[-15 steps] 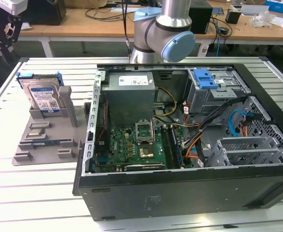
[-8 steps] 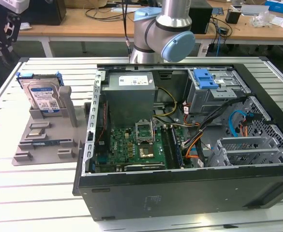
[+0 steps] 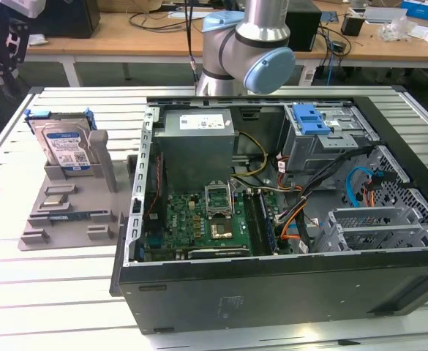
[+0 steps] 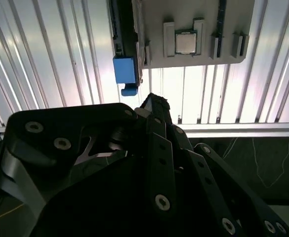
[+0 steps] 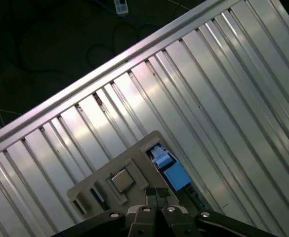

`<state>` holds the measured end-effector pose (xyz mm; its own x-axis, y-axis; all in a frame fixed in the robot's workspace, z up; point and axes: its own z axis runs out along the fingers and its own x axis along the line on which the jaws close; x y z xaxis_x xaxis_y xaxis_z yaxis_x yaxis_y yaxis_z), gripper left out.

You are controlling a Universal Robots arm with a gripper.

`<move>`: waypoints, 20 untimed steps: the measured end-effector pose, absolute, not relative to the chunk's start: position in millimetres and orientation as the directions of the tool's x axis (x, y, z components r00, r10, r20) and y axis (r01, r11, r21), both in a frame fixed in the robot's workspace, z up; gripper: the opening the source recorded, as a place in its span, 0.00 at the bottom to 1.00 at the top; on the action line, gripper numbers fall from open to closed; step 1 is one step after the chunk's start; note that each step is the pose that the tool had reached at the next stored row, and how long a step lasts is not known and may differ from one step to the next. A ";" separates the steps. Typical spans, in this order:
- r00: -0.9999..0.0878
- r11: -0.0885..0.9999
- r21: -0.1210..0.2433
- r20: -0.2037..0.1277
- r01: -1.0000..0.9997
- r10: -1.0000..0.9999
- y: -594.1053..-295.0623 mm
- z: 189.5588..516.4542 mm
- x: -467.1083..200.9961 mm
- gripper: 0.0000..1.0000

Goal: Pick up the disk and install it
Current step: 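Pick up the disk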

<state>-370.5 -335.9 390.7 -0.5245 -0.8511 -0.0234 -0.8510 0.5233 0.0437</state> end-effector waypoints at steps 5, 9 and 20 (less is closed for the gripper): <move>-0.453 0.452 0.044 -0.023 -0.891 -0.891 -335.9 390.7 -370.5 0.11; -0.394 0.393 0.044 -0.023 -0.919 -0.919 -335.9 390.8 -370.5 0.11; -0.248 0.247 0.044 -0.023 -0.968 -0.968 -335.9 390.8 -370.5 0.11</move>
<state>-370.5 -335.9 390.8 -0.2485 -0.9684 -0.0234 -0.9679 0.2473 0.0438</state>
